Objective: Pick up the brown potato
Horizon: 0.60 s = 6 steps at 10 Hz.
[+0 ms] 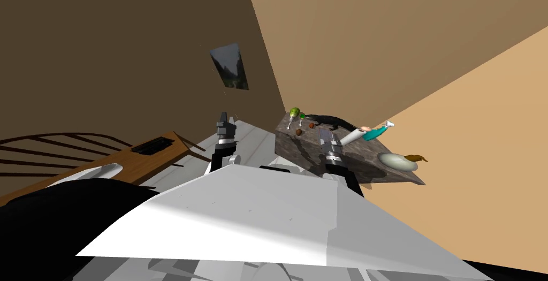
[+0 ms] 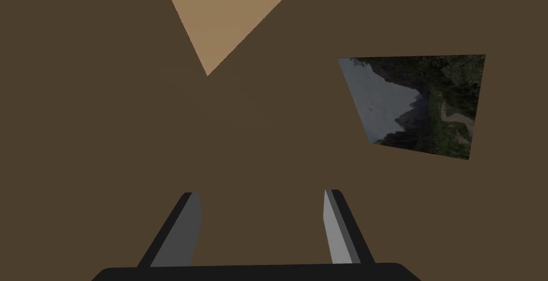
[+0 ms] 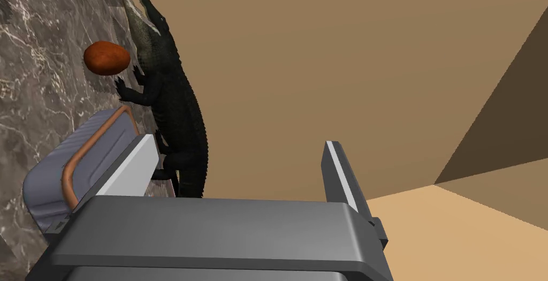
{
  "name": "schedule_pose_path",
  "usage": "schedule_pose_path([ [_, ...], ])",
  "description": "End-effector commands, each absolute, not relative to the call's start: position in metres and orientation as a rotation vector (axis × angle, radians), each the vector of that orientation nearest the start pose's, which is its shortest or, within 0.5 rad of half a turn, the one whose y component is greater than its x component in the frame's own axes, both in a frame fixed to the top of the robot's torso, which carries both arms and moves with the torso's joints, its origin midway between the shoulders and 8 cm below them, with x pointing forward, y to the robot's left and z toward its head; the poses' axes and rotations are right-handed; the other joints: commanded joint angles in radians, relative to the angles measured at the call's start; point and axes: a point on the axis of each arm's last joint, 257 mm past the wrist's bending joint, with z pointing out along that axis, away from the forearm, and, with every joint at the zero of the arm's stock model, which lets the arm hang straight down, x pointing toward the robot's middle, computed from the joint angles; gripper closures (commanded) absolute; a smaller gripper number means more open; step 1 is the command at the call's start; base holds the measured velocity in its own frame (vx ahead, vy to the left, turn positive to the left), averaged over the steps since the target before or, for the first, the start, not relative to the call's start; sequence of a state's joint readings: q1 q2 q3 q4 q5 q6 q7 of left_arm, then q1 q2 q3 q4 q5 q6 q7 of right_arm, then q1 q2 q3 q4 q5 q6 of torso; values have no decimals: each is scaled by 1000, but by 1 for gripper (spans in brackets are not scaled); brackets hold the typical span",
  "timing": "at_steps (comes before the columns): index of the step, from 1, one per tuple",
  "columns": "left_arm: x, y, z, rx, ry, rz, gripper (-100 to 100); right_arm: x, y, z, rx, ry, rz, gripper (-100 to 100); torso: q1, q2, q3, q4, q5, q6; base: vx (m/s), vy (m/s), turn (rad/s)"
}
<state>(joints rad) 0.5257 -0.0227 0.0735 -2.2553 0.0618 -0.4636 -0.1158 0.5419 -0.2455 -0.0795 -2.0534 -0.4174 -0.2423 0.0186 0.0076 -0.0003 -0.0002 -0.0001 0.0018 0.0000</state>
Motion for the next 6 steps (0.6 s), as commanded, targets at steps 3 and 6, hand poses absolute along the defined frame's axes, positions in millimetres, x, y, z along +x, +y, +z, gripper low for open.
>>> schedule_pose_path([
  [3, 344, 320, -1, -725, 640, -1130, 0, 382, -394, -189, 1321, 916, 1231, -100, -1, 0, 0, 0, 0, 0, -2, 92, -38],
  [6, 344, 320, -1, -725, 640, -1130, 0, 376, -427, -232, 1490, 924, 1200, -100, -2, -1, 0, 0, 0, 0, 13, 100, -42],
])
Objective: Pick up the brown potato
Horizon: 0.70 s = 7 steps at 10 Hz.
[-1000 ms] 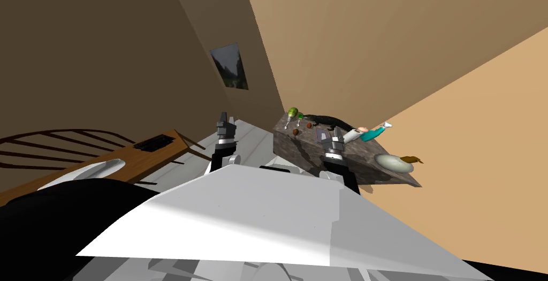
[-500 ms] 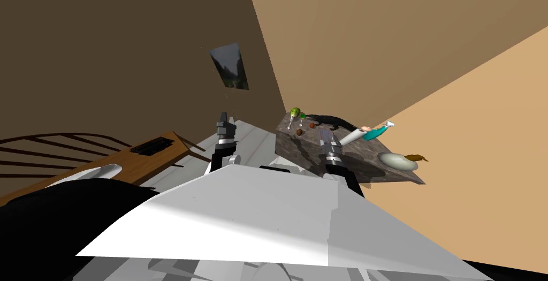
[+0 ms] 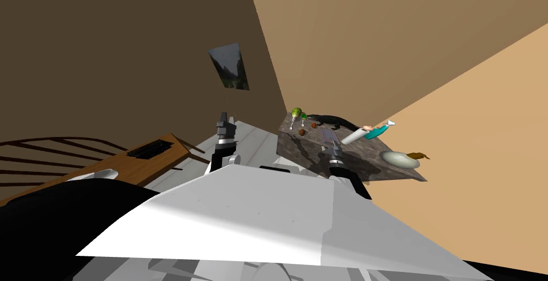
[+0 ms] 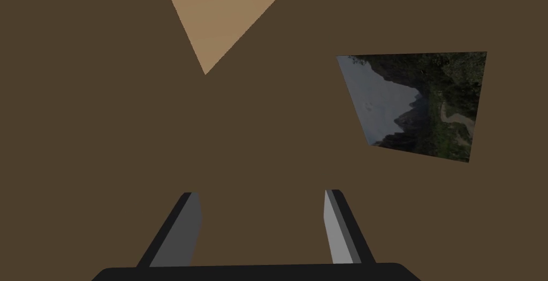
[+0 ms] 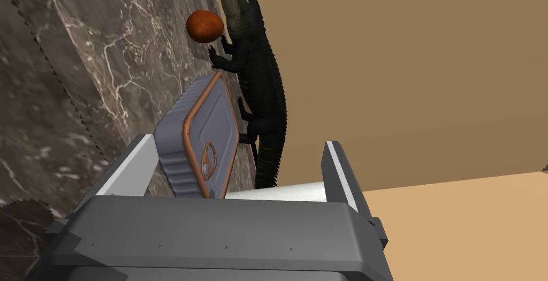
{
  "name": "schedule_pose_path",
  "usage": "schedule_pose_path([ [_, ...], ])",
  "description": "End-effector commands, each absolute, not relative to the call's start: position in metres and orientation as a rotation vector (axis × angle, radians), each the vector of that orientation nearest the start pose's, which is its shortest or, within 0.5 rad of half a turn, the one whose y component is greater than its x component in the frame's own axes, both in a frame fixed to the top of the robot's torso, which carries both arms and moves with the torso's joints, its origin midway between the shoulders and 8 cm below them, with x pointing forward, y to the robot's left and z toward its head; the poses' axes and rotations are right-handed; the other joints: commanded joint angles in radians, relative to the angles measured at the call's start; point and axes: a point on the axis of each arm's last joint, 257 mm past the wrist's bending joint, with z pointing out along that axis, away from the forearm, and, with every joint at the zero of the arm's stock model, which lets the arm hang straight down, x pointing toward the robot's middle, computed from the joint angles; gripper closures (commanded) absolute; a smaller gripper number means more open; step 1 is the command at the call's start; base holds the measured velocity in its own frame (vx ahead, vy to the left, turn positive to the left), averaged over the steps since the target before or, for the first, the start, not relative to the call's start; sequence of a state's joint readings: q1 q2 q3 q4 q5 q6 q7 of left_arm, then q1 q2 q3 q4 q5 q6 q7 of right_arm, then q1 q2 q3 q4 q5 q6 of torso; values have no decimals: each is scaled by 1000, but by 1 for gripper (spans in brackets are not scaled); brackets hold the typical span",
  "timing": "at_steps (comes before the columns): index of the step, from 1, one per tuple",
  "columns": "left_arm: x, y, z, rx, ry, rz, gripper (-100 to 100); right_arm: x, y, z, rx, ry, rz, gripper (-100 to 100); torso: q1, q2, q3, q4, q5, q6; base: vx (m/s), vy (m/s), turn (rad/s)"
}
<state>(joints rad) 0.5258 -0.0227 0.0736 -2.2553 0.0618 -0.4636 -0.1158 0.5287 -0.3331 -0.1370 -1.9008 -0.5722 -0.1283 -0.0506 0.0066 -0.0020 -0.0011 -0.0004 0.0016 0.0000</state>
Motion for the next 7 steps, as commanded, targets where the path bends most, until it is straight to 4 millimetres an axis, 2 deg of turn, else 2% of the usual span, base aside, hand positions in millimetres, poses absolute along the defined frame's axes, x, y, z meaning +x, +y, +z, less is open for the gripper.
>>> schedule_pose_path([
  [1, 344, 320, -1, -725, 640, -1130, 0, 372, -433, -246, 1524, 922, 1183, -100, 0, 0, 0, 0, 0, 0, 12, 106, -30],
  [2, 344, 320, -1, -725, 640, -1130, 0, 366, -451, -268, 1609, 924, 1153, -100, 0, 1, 0, 0, 0, 0, 12, 120, -62],
  [3, 344, 320, -1, -725, 640, -1130, 0, 364, -454, -274, 1630, 914, 1152, -100, 1, 1, 1, 0, 0, 0, 5, 103, -34],
  [4, 344, 319, -1, -725, 640, -1130, 0, 358, -470, -289, 1700, 906, 1132, -100, 0, 1, 1, 0, 0, 0, -7, 111, -34],
  [5, 344, 320, -1, -725, 640, -1130, 0, 354, -473, -299, 1733, 898, 1122, -100, 0, 2, 1, 0, 0, 0, 4, 100, -31],
  [6, 344, 320, -1, -725, 640, -1130, 0, 346, -490, -314, 1803, 889, 1094, -100, 0, 1, 1, 0, 0, 0, 31, 115, -53],
  [7, 344, 320, -1, -725, 640, -1130, 0, 339, -495, -329, 1848, 876, 1076, -100, 0, 0, 0, 0, 0, 0, 19, 107, -31],
])
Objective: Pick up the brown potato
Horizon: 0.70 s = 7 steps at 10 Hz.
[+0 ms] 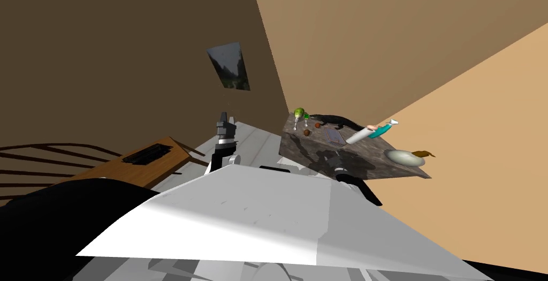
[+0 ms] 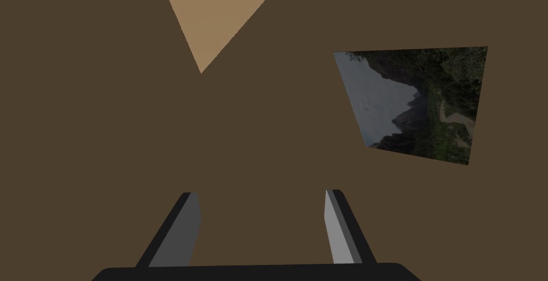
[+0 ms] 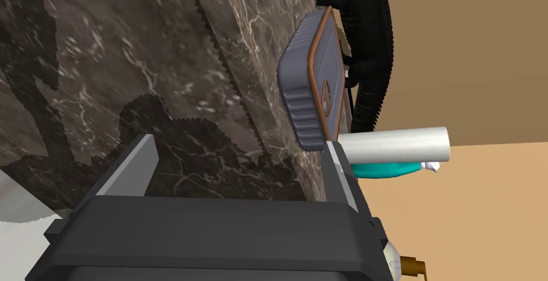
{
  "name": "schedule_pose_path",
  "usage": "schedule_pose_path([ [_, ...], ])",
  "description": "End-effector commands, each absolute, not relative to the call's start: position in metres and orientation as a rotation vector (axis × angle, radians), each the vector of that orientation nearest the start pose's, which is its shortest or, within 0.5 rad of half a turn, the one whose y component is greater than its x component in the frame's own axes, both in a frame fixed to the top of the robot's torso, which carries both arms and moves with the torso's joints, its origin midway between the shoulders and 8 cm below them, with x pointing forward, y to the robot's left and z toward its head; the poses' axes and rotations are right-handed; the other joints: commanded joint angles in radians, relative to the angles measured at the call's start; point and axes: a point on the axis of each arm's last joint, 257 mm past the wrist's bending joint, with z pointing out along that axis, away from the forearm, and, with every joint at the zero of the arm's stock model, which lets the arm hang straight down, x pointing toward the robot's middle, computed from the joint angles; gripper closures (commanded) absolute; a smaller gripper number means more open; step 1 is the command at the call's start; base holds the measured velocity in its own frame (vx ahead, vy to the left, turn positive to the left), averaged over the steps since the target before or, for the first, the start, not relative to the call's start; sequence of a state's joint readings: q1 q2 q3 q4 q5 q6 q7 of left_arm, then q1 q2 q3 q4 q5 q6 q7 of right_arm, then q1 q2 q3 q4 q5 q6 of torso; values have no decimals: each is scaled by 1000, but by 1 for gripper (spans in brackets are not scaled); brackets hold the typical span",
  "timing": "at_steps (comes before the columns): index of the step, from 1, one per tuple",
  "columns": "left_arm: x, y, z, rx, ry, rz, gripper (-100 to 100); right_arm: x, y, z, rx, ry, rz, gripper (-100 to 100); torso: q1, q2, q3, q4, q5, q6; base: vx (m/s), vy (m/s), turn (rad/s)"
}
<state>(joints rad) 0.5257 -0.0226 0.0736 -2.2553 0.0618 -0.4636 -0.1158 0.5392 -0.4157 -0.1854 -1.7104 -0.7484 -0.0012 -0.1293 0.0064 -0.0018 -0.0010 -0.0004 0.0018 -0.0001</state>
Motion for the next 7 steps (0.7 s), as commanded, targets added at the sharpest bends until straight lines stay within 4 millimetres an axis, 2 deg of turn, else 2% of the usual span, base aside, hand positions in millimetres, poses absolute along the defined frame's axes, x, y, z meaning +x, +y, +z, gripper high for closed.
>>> schedule_pose_path([
  [1, 344, 320, -1, -725, 640, -1130, 0, 331, -512, -339, 1906, 851, 1055, -100, 0, 0, 0, 0, 0, 0, 1, 139, -57],
  [2, 344, 320, -1, -725, 639, -1130, 0, 323, -515, -354, 1956, 846, 1032, -100, 2, 1, 1, 0, 0, 0, 21, 120, -31],
  [3, 344, 319, -1, -725, 640, -1130, 0, 323, -515, -354, 1957, 847, 1032, -100, 1, 0, 0, 0, 0, 0, 20, 50, 5],
  [4, 344, 320, -1, -725, 640, -1130, 0, 313, -530, -366, 2033, 818, 1008, -100, -3, 0, 0, 0, 0, 0, 36, 92, -30],
  [7, 344, 320, -1, -725, 640, -1130, 0, 290, -551, -394, 2158, 774, 944, -100, 1, -2, -1, 0, 0, 0, 31, 117, -39],
])
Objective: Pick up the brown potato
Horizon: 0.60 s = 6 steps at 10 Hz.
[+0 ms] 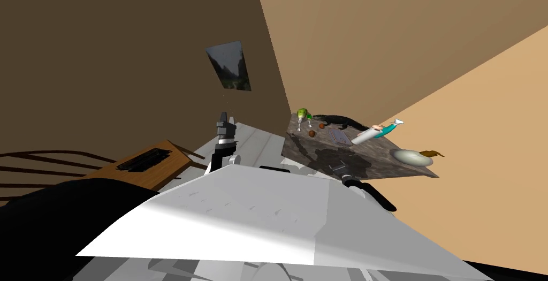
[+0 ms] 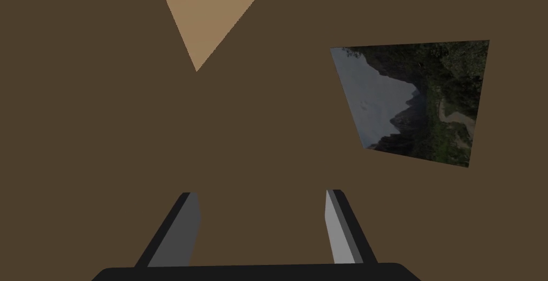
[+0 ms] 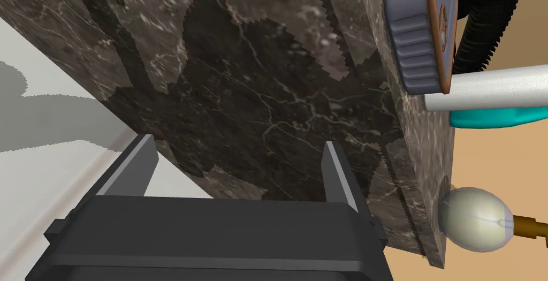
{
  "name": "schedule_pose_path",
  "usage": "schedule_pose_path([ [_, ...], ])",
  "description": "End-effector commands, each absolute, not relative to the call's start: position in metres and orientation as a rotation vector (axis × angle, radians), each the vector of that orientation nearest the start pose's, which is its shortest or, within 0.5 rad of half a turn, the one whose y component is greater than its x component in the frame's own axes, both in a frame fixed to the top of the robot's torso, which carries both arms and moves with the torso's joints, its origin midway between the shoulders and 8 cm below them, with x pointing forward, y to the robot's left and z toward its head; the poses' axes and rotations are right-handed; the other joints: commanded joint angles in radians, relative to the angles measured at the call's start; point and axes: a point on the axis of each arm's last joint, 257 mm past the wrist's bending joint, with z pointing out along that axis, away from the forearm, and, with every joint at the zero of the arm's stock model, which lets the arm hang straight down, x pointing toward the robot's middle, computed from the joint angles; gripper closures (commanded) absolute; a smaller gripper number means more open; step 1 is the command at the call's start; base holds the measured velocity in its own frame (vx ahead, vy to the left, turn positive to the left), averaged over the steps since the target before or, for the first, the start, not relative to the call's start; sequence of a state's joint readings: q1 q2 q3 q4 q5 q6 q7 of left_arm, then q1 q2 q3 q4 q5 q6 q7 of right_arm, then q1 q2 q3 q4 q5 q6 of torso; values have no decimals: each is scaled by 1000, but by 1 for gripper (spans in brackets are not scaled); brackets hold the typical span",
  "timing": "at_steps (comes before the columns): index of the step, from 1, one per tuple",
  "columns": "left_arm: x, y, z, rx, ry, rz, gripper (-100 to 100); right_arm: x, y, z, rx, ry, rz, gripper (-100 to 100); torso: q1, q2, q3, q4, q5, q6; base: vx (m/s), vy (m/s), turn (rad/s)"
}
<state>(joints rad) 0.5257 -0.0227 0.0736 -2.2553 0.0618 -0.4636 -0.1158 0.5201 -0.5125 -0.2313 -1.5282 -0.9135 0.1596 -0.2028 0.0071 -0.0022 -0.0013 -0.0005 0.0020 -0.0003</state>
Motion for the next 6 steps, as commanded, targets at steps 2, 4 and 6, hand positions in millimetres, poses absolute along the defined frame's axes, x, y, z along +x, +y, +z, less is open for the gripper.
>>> schedule_pose_path([
  [2, 344, 320, -1, -725, 640, -1130, 0, 266, -571, -417, 2266, 724, 876, -100, 2, -1, 0, 0, 0, 0, 36, 138, -35],
  [4, 344, 320, -1, -725, 640, -1130, 0, 253, -581, -426, 2339, 699, 836, -100, -3, 0, 0, 0, 0, 0, 20, 87, -12],
  [6, 344, 320, -1, -725, 640, -1130, 0, 234, -604, -435, 2412, 618, 793, -100, -1, -1, 0, 0, 0, 0, 38, 121, -33],
])
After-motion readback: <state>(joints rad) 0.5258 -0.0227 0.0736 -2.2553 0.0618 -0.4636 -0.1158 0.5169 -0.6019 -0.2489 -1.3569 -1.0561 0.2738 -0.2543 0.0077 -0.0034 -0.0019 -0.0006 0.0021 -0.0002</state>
